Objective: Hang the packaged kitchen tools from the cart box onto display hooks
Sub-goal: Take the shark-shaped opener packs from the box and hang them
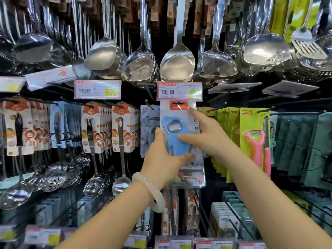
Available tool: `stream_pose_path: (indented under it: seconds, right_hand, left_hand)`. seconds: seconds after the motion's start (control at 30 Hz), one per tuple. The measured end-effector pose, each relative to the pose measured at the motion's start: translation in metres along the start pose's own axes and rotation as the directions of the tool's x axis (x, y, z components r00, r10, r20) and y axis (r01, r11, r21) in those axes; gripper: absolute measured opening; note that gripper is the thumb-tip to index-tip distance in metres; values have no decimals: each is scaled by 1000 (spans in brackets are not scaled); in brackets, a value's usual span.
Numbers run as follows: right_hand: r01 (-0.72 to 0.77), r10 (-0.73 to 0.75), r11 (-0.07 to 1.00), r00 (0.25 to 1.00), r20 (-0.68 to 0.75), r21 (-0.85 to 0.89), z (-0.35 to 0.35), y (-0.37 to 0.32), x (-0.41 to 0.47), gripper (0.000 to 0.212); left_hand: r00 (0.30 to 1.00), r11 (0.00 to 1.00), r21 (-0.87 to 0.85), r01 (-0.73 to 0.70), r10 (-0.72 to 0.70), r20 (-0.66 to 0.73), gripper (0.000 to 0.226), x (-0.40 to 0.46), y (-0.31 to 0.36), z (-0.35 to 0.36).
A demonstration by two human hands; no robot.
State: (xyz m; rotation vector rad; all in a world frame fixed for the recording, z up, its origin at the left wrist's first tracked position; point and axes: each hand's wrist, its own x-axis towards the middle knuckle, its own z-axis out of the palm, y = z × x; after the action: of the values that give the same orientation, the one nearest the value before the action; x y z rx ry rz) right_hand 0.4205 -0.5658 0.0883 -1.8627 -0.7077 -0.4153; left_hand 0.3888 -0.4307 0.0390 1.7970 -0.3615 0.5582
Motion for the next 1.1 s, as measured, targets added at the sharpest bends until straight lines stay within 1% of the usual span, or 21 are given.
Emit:
stream_pose_path:
  seconds: [0.03, 0.07, 0.13, 0.27, 0.3, 0.33, 0.4, 0.5, 0.57, 0.6, 0.67, 0.73, 0.77, 0.8, 0.83, 0.9, 0.93, 1.0, 1.1]
  right_hand:
    - [-11, 11, 1000, 1000, 7, 5, 0, 0, 1, 79]
    - [-22, 22, 1000, 1000, 9, 10, 0, -3, 1, 76]
    - [-12, 12, 1000, 1000, 11, 10, -1, -5, 1, 56]
    - [12, -11, 997, 1000, -16, 76, -2, -6, 2, 51]
    - [-8, 10, 995, 1000, -21, 101, -1, -3, 3, 52]
    - [-42, 45, 993, 999, -24, 114, 0, -1, 4, 58]
    - [-99, 103, 990, 994, -28, 102, 4, 6, 7, 75]
    - [-119, 121, 992, 992, -28, 45, 7, 18, 15, 80]
    - [-133, 133, 991, 991, -23, -12, 11, 25, 20, 80]
    - [-136, 135, 990, 990, -30, -32, 14, 28, 22, 79]
    - [-127, 120, 987, 990, -68, -96, 18, 33, 28, 78]
    - [-139, 119, 958, 989, -93, -252, 21, 35, 33, 80]
    - [-157, 135, 931, 987, -90, -330, 22, 36, 35, 83]
    - [-184, 165, 911, 983, -83, -368, 23, 37, 35, 87]
    - [-212, 199, 905, 977, -73, -369, 24, 41, 34, 90]
    - [-225, 213, 903, 974, -75, -365, 25, 50, 22, 92]
    - [-222, 208, 895, 975, -80, -388, 25, 55, 12, 88]
    - [-211, 194, 869, 977, -84, -447, 22, 70, -14, 75]
    - [-243, 233, 807, 969, -88, -539, 5, 97, -61, 62]
  left_hand:
    - [1000, 1000, -3, 1, -1, 5, 87, -1, 1, -1]
    - [1000, 1000, 0, 3, -3, 10, 87, 0, 1, -3]
    - [1000, 1000, -8, 8, -7, 21, 79, 0, 3, -6]
    - [999, 999, -32, -4, 5, 37, 65, 0, 6, -11]
    - [999, 999, -33, -10, 11, 37, 61, 1, 6, -11]
    - [999, 999, -36, -16, 17, 34, 57, 2, 5, -11]
    - [999, 999, -28, -28, 29, 29, 53, 6, 1, -12]
    - [999, 1000, 6, -25, 25, 20, 54, 14, -8, -11]
    - [1000, 998, 70, 1, -2, 10, 60, 19, -15, -11]
    - [1000, 995, 96, 25, -26, 4, 66, 23, -19, -11]
    - [990, 979, 150, 137, -139, 2, 90, 28, -26, -10]
    - [967, 941, 227, 250, -256, 0, 109, 30, -33, -8]
    - [960, 920, 281, 274, -280, -16, 113, 28, -36, -6]
    - [957, 899, 333, 285, -287, -44, 113, 25, -39, -4]
    - [958, 883, 375, 284, -278, -71, 112, 20, -42, 0]
    - [970, 861, 450, 239, -228, -79, 103, 11, -50, 10]
    - [979, 851, 485, 200, -199, -52, 98, 8, -56, 18]
    - [985, 829, 551, 97, -158, 65, 88, 3, -68, 39]
    - [956, 796, 604, -44, -142, 257, 76, -7, -78, 86]
